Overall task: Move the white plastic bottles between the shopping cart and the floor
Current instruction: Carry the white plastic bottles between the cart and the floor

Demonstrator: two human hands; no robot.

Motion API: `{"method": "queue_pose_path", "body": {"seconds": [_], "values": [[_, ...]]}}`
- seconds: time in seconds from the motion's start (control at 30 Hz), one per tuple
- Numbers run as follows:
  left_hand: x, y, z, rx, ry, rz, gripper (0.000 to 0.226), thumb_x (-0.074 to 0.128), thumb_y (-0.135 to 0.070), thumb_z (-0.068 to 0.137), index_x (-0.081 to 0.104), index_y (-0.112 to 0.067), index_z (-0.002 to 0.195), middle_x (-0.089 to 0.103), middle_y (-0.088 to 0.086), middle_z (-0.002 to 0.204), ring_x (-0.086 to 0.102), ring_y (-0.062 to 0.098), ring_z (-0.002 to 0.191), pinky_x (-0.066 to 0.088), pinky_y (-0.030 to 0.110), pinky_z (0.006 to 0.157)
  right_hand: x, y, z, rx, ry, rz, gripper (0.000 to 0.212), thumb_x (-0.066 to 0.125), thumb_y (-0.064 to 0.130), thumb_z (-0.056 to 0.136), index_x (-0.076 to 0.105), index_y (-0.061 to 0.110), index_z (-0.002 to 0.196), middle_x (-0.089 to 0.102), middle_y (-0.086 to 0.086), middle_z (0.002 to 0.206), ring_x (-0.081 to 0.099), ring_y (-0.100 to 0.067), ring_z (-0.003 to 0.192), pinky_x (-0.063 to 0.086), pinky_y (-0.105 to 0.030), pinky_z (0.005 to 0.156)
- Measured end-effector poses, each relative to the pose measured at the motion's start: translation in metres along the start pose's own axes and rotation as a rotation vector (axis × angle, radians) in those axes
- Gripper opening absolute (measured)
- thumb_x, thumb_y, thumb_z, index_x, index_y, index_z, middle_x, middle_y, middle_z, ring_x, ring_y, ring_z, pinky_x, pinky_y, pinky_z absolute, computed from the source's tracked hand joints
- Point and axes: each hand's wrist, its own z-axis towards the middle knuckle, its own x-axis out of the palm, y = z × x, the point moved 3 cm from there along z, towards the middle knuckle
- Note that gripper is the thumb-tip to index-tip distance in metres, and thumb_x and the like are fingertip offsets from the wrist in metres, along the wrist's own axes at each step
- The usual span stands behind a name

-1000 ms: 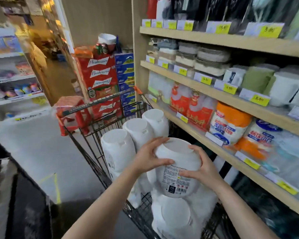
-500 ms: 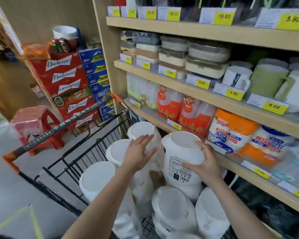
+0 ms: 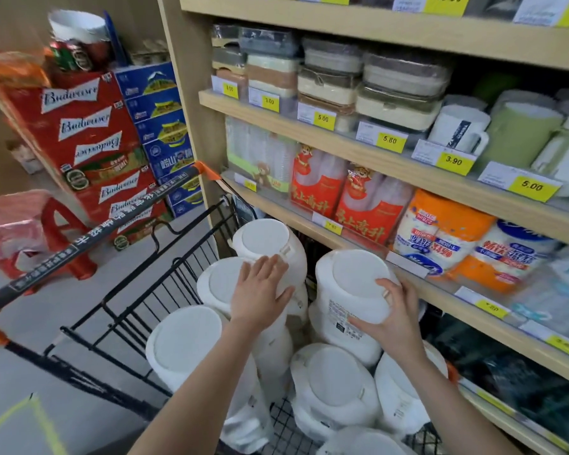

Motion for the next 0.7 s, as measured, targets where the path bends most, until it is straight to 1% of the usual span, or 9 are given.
{"method": "queue_pose_path", "body": {"seconds": [0.1, 0.2, 0.27, 0.33, 0.47, 0.57, 0.6, 0.7], "values": [[-0.001, -0.002, 0.0, 0.002, -0.001, -0.004, 0.055, 0.035, -0.053, 0.095, 0.032, -0.028, 0.144, 0.022, -0.003, 0.157, 0.013, 0.019, 0.146, 0.005, 0.043, 0.117, 0.006, 0.007, -0.013, -0.031, -0.038, -0.026, 0.086, 0.093, 0.031, 0.046, 0.046, 0.031, 0.118, 0.029, -0.004, 0.133, 0.034, -0.021, 0.122, 0.04, -0.034, 0.1], [-0.002, -0.002, -0.001, 0.01, 0.01, 0.011, 0.054, 0.035, -0.052, 0.095, 0.032, -0.029, 0.144, 0.021, -0.002, 0.157, 0.013, 0.019, 0.146, 0.005, 0.043, 0.117, 0.009, 0.012, -0.018, -0.031, -0.032, -0.028, 0.089, 0.093, 0.033, 0.044, 0.043, 0.035, 0.117, 0.032, -0.005, 0.131, 0.036, -0.024, 0.121, 0.04, -0.034, 0.099], [-0.003, -0.002, -0.001, 0.019, 0.014, 0.012, 0.052, 0.035, -0.051, 0.096, 0.034, -0.028, 0.143, 0.022, -0.001, 0.157, 0.014, 0.02, 0.145, 0.005, 0.043, 0.116, 0.008, 0.013, -0.017, -0.01, -0.007, -0.032, 0.087, 0.092, 0.033, 0.045, 0.045, 0.034, 0.119, 0.032, -0.005, 0.13, 0.036, -0.026, 0.122, 0.038, -0.036, 0.102], [-0.003, -0.001, -0.002, 0.034, 0.016, 0.015, 0.052, 0.036, -0.051, 0.096, 0.035, -0.027, 0.142, 0.023, 0.0, 0.156, 0.015, 0.021, 0.145, 0.006, 0.044, 0.116, 0.006, 0.013, -0.015, 0.012, 0.021, -0.034, 0.087, 0.092, 0.033, 0.047, 0.047, 0.031, 0.121, 0.031, -0.003, 0.131, 0.036, -0.023, 0.121, 0.036, -0.037, 0.104], [-0.004, -0.001, -0.003, 0.055, 0.028, 0.009, 0.051, 0.037, -0.049, 0.096, 0.036, -0.026, 0.141, 0.024, 0.0, 0.156, 0.016, 0.021, 0.145, 0.008, 0.045, 0.116, 0.002, 0.018, -0.004, 0.028, 0.076, -0.02, 0.087, 0.091, 0.028, 0.051, 0.046, 0.026, 0.125, 0.031, 0.001, 0.131, 0.037, -0.01, 0.11, 0.037, -0.034, 0.104], [-0.004, 0.0, -0.004, 0.055, 0.033, 0.011, 0.051, 0.037, -0.05, 0.096, 0.035, -0.027, 0.141, 0.025, -0.001, 0.155, 0.016, 0.021, 0.144, 0.007, 0.044, 0.116, 0.003, 0.021, 0.001, 0.042, 0.109, -0.007, 0.086, 0.091, 0.026, 0.054, 0.044, 0.026, 0.126, 0.025, 0.011, 0.127, 0.04, -0.012, 0.112, 0.039, -0.035, 0.103], [-0.004, 0.0, -0.004, 0.057, 0.03, 0.01, 0.051, 0.037, -0.05, 0.095, 0.035, -0.027, 0.141, 0.026, -0.001, 0.155, 0.016, 0.021, 0.144, 0.007, 0.044, 0.116, 0.004, 0.022, 0.001, 0.047, 0.118, -0.01, 0.086, 0.09, 0.026, 0.054, 0.044, 0.027, 0.126, 0.025, 0.012, 0.128, 0.041, -0.013, 0.112, 0.039, -0.036, 0.103], [-0.003, 0.001, -0.003, 0.061, 0.026, 0.014, 0.052, 0.037, -0.05, 0.095, 0.034, -0.027, 0.141, 0.027, -0.002, 0.154, 0.017, 0.02, 0.144, 0.008, 0.044, 0.115, 0.004, 0.023, 0.001, 0.056, 0.124, -0.045, 0.087, 0.09, 0.029, 0.053, 0.043, 0.028, 0.126, 0.028, 0.005, 0.135, 0.042, -0.013, 0.112, 0.039, -0.039, 0.104]]}}
